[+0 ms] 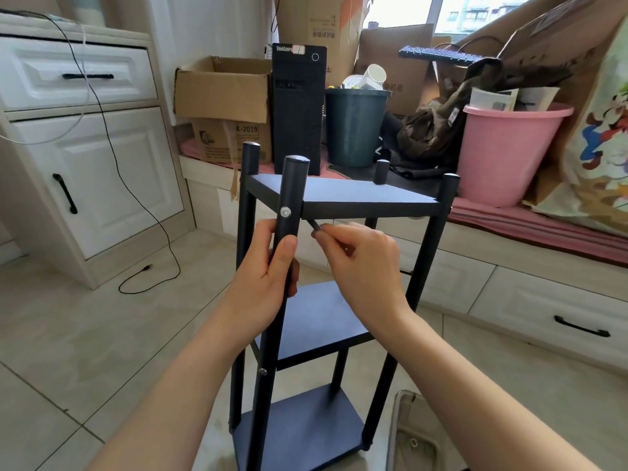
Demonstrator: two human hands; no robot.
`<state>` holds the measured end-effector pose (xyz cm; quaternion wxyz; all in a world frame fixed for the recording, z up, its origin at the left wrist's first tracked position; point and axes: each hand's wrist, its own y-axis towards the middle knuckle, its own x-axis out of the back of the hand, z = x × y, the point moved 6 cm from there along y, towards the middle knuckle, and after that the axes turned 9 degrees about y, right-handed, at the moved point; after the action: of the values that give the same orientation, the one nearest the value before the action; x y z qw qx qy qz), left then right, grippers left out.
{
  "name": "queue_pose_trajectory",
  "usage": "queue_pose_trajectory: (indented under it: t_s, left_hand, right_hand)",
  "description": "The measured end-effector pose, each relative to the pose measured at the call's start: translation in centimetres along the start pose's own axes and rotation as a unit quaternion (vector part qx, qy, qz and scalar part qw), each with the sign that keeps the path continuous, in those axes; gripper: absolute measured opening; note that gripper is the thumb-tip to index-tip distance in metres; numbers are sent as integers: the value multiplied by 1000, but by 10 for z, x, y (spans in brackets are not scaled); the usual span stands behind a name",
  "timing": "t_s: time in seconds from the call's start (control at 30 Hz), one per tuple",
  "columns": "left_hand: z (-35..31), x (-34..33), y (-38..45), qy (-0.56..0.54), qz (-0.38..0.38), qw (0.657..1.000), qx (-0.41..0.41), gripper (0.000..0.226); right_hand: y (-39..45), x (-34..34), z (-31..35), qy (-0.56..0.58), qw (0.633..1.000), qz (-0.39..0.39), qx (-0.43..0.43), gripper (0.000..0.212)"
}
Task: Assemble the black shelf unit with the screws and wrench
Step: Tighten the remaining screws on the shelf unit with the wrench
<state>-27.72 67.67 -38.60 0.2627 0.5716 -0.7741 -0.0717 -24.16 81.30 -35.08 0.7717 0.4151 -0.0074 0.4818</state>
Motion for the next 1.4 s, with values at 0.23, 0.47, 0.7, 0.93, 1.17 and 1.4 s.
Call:
queue_pose_trajectory:
  t_s: [0.23,0.47,0.7,0.93,1.17,1.4]
  left_hand:
    - [2,0,1,4,5,1000,-6,8]
    - [-1,1,0,7,4,1000,-7,16]
    - [-2,1,1,-1,5,1000,-9,14]
    - [-6,3,-1,-13,4,1000,-7,21]
    - [-8,7,-2,-4,-1,1000,8,23]
    - [-6,7,-3,11,-6,1000,4,18]
  right_hand:
    - [1,-5,-3,44,999,-3,-30,30]
    - [-1,-15,-3,29,999,-28,29,27]
    - [-6,-25,-9,69,989,-64,116,14]
    - [-3,-49,-20,103,992,1,68,13]
    - [2,-64,-27,132,991,33,9,9]
    - [8,-71,-30,146,987,34,-62,31]
